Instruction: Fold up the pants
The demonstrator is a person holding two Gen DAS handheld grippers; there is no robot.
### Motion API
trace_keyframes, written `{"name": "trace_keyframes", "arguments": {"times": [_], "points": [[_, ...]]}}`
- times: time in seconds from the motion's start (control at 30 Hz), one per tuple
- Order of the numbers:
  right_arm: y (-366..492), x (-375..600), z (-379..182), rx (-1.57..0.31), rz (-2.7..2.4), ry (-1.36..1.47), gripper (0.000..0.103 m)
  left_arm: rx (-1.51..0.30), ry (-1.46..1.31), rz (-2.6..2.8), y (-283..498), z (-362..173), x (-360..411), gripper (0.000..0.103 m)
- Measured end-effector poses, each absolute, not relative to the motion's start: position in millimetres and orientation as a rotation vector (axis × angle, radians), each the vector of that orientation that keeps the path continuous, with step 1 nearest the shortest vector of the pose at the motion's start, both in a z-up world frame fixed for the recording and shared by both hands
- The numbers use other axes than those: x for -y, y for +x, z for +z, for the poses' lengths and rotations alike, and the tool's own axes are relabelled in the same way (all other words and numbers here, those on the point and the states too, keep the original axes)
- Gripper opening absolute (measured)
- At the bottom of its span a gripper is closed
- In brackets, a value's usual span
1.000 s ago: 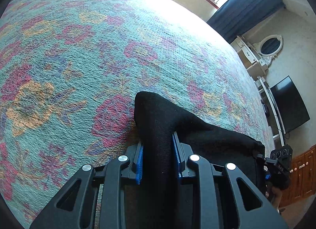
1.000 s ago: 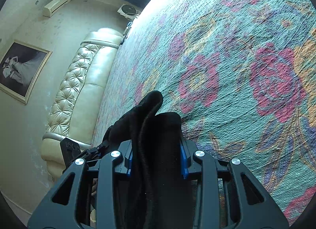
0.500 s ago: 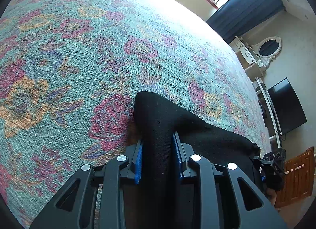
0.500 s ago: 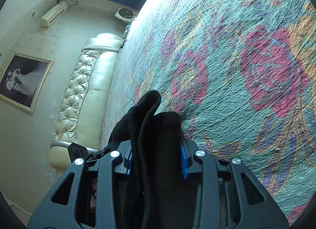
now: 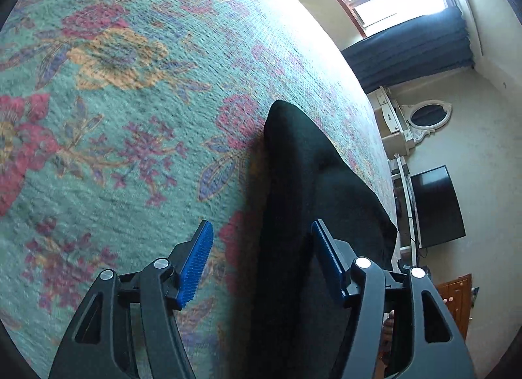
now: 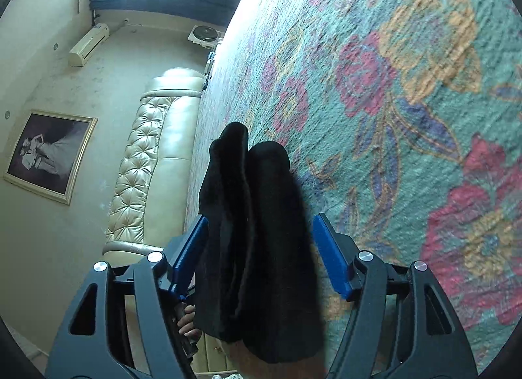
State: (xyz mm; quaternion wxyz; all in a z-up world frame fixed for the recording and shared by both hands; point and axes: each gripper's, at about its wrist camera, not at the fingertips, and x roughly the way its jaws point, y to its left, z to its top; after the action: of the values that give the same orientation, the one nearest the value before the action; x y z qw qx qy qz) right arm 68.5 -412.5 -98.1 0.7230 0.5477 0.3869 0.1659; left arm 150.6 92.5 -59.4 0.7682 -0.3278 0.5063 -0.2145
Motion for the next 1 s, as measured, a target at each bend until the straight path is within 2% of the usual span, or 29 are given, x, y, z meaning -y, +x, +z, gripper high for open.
{"name": "trace_keyframes", "arguments": {"times": [0.1, 0.17, 0.43, 0.53, 0.57, 0.7, 0.83, 1.0], "points": [[48, 409, -99, -0.871, 0.383, 1.221, 0.069, -1.105, -0.726, -0.483, 126, -61, -94, 0.062], [39, 400, -98, -0.893, 0.401, 1.205, 0.072, -1.102, -0.734, -0.490, 112, -61, -92, 0.067], [33, 364, -91, -0.925, 0.380, 1.114, 0.081, -1.134, -0.739, -0.504, 93, -64, -71, 0.068], [37, 355, -86, -0.954, 0.357, 1.067, 0.081, -1.131, -0.769, -0.471, 93, -67, -68, 0.068], [37, 354, -85, -0.959, 0.355, 1.061, 0.080, -1.125, -0.759, -0.459, 92, -67, -67, 0.063], [35, 350, -87, -1.000, 0.333, 1.049, 0.042, -1.121, -0.703, -0.436, 91, -63, -59, 0.050], [28, 349, -81, -0.975, 0.345, 1.061, 0.035, -1.120, -0.670, -0.428, 92, -51, -56, 0.040], [19, 349, -75, -0.976, 0.352, 1.064, 0.032, -1.117, -0.627, -0.408, 85, -44, -51, 0.038]]}}
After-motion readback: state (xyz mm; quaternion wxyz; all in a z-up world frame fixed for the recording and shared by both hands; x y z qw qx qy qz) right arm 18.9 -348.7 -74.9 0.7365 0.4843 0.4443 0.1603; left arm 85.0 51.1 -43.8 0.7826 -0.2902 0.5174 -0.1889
